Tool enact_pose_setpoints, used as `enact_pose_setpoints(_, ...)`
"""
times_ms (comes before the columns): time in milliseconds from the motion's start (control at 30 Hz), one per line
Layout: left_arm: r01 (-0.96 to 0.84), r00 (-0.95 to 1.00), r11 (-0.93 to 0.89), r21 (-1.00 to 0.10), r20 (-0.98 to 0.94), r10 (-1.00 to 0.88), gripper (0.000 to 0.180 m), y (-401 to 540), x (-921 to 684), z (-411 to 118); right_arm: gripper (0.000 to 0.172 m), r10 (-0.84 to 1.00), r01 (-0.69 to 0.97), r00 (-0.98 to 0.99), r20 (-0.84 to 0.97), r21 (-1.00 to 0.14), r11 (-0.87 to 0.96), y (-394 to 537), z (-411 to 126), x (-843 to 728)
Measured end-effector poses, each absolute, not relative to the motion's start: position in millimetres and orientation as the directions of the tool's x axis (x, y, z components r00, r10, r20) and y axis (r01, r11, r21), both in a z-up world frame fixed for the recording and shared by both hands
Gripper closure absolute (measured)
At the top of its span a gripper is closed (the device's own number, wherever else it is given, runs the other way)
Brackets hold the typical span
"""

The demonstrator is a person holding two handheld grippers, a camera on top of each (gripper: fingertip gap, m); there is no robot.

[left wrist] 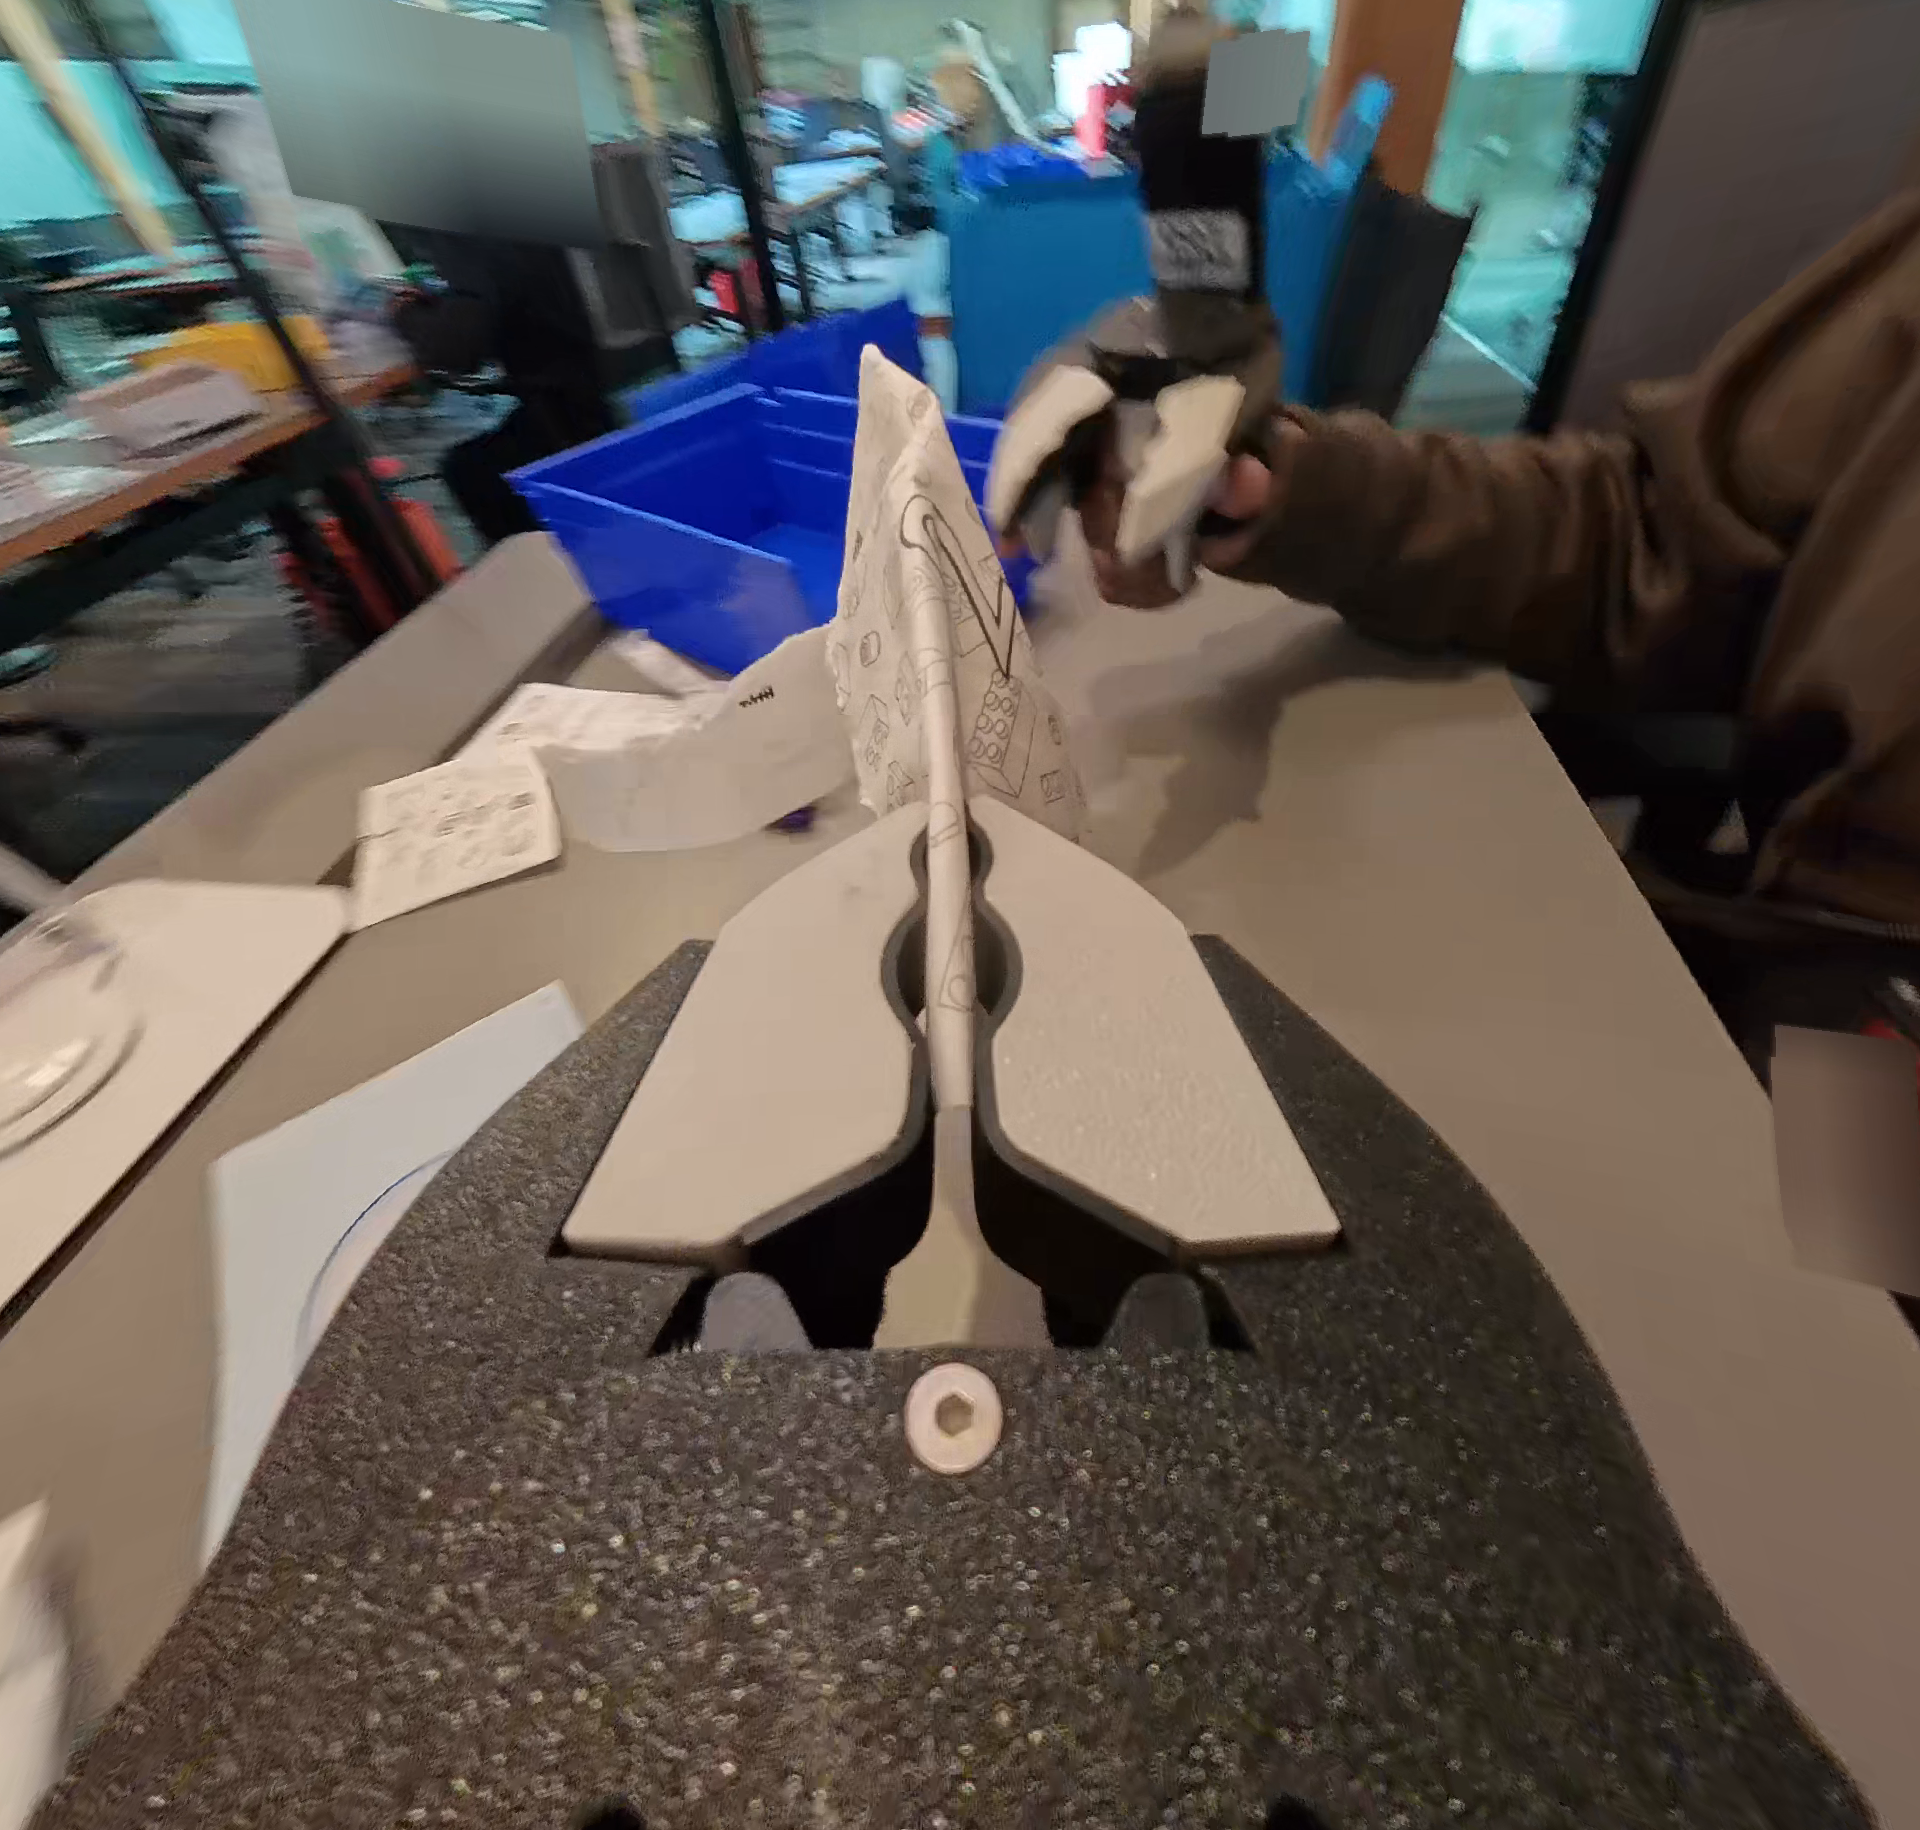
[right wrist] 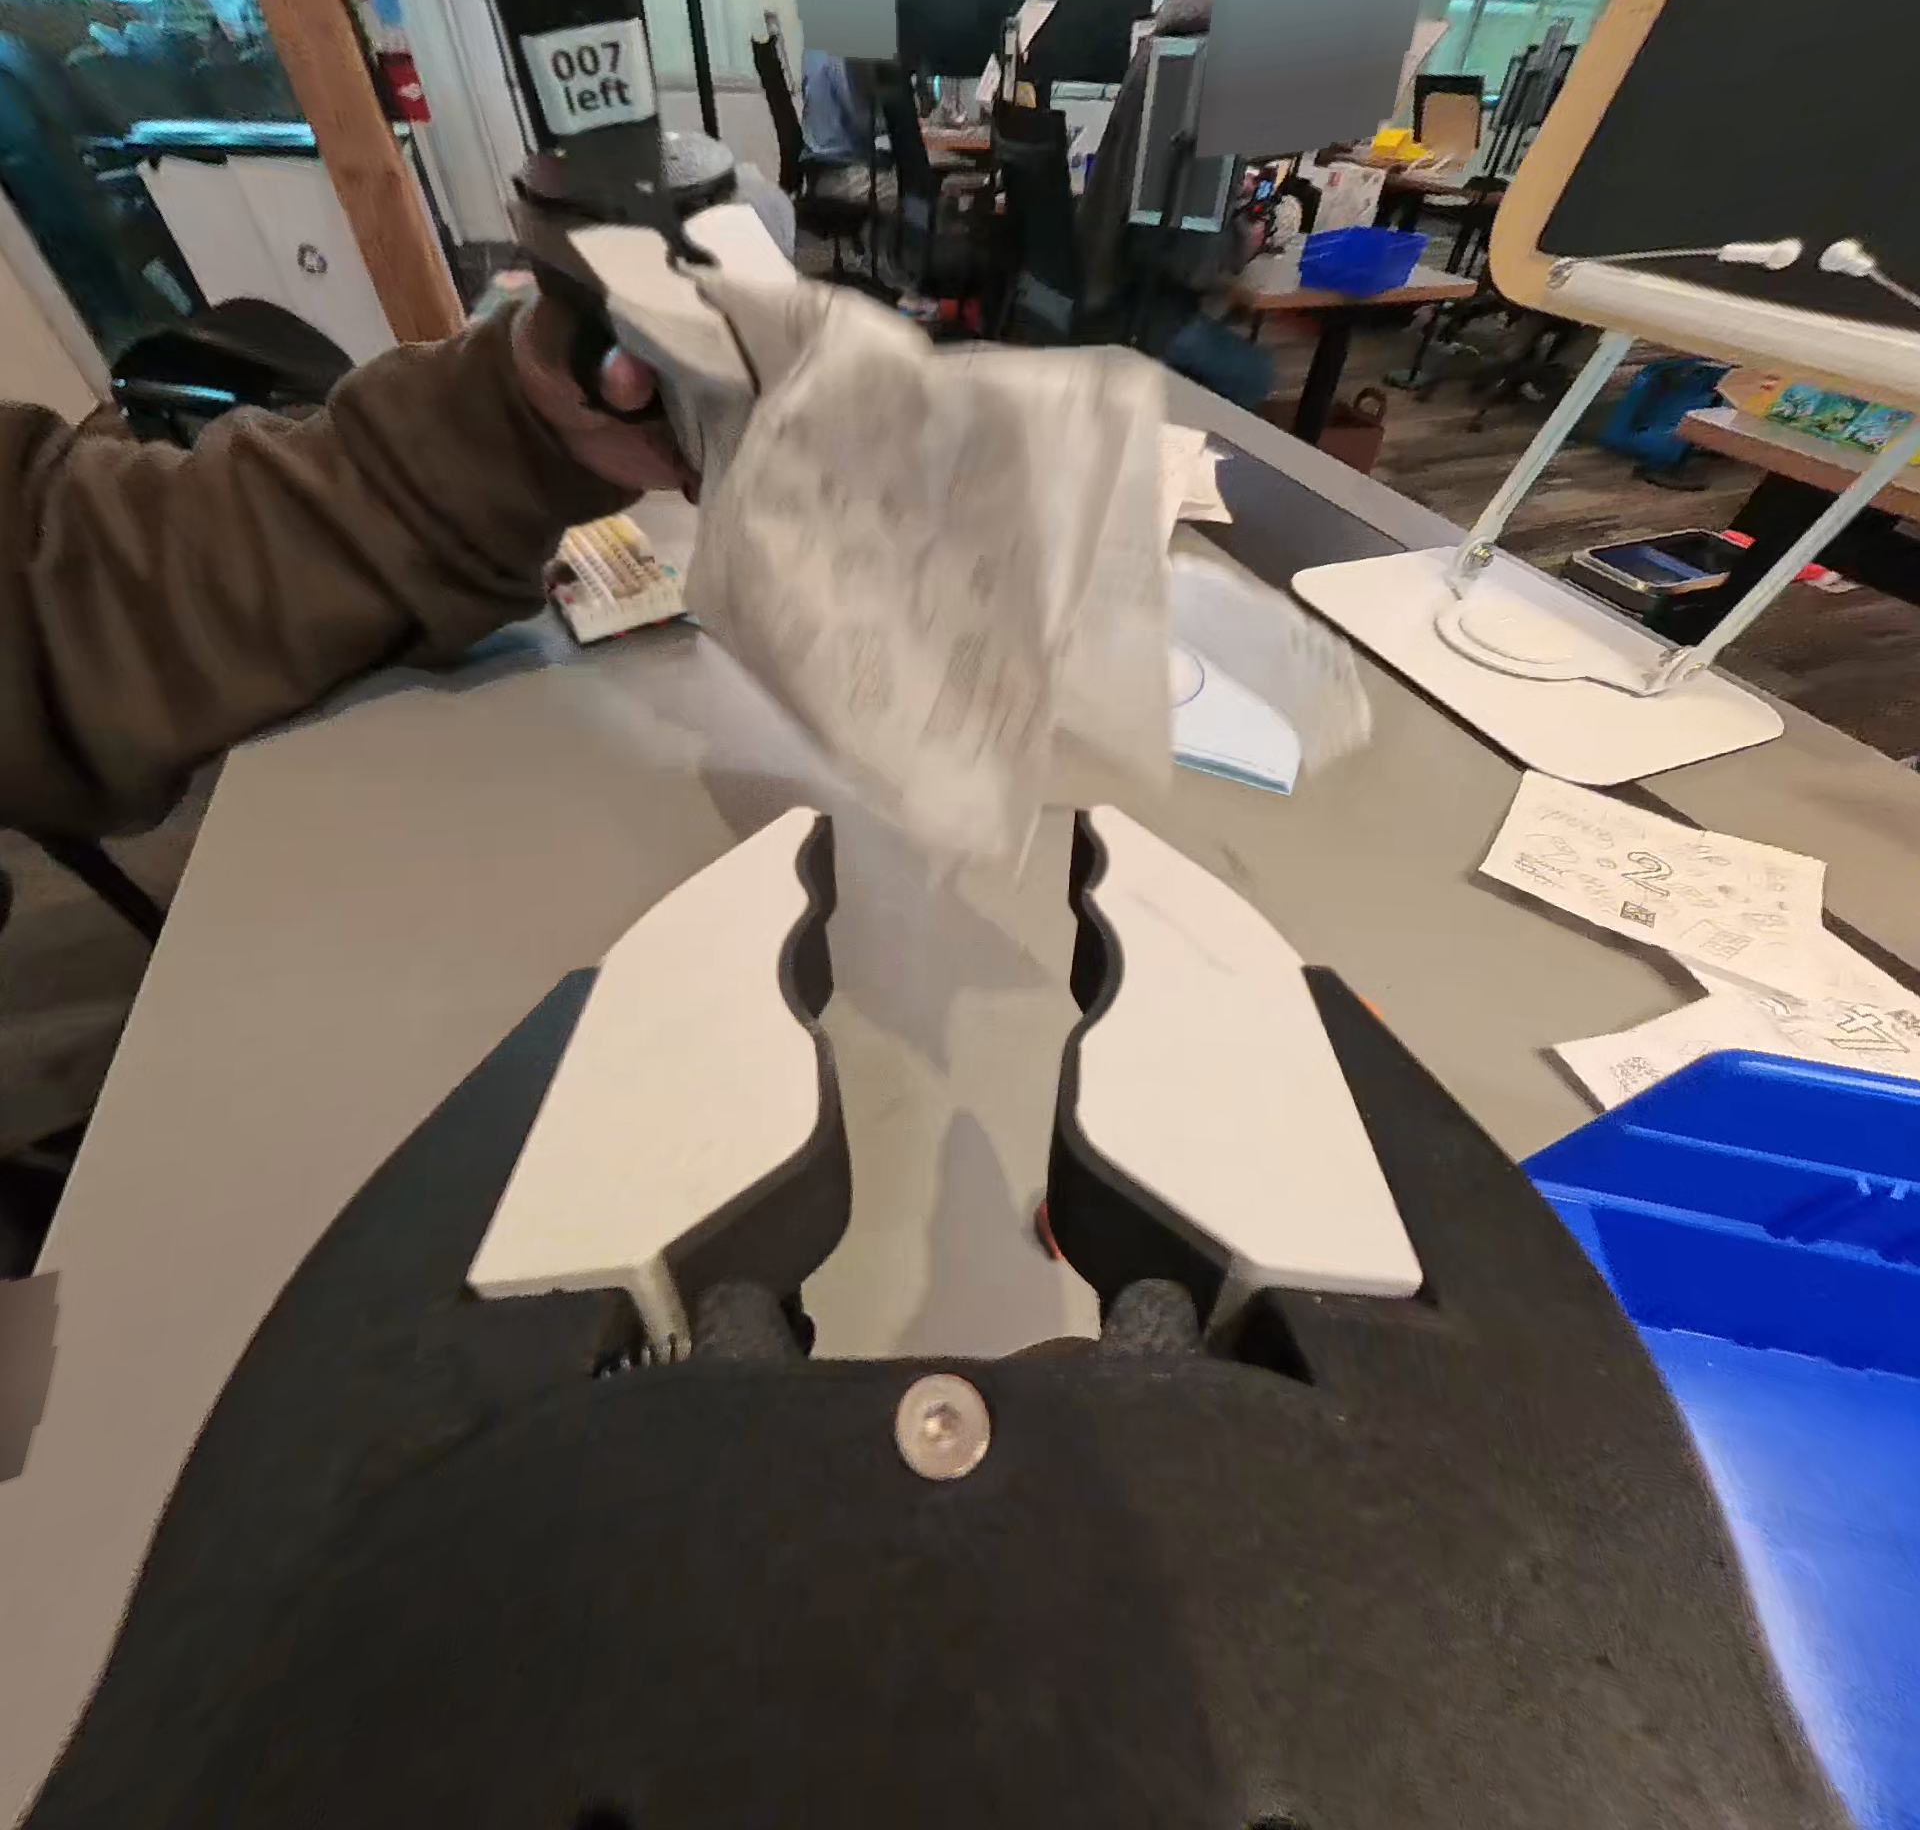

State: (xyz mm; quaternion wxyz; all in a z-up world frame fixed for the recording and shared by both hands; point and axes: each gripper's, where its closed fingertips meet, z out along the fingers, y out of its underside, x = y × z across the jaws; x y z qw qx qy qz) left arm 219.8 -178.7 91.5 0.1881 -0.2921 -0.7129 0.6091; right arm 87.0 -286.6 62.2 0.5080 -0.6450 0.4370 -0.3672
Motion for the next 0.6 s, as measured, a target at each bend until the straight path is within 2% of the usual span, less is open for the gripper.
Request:
enact_pose_setpoints(100, 0.045, -0.869, 0.136, -0.990, 0.028, 0.494, 0.180, -161.0, 281.3, 110.8, 0.129, -0.934, -0.219, 0.357, 0.027, -0.969, -0.112, -280.8, 54.1, 90.9)
enact_pose_setpoints(200, -0.173, -0.918, 0.195, -0.965, 0.229, 0.322, 0.180, -132.7, 353.4, 105.2, 0.130, -0.919, -0.273, 0.392, 0.046, -0.948, -0.164, -267.5, 36.7, 96.3)
enact_pose_setpoints(300, -0.482, -0.847, 0.192, -0.855, 0.511, 0.149, 0.180, -101.6, 425.8, 77.2, 0.131, -0.902, -0.326, 0.428, 0.057, -0.921, -0.212, -253.7, 18.8, 100.4)
enact_pose_setpoints(367, -0.622, -0.767, 0.179, -0.762, 0.639, 0.053, 0.180, -82.2, 461.0, 50.0, 0.131, -0.891, -0.353, 0.451, 0.061, -0.904, -0.241, -245.7, 8.9, 101.7)
enact_pose_setpoints(467, -0.706, -0.707, 0.128, -0.696, 0.702, -0.084, 0.180, -60.6, 494.5, 25.2, 0.131, -0.878, -0.382, 0.475, 0.062, -0.884, -0.269, -236.7, -2.2, 102.2)
enact_pose_setpoints(600, -0.659, -0.749, 0.146, -0.737, 0.627, -0.214, 0.180, -55.0, 502.9, 18.2, 0.132, -0.866, -0.401, 0.494, 0.074, -0.865, -0.302, -229.8, -11.7, 101.8)
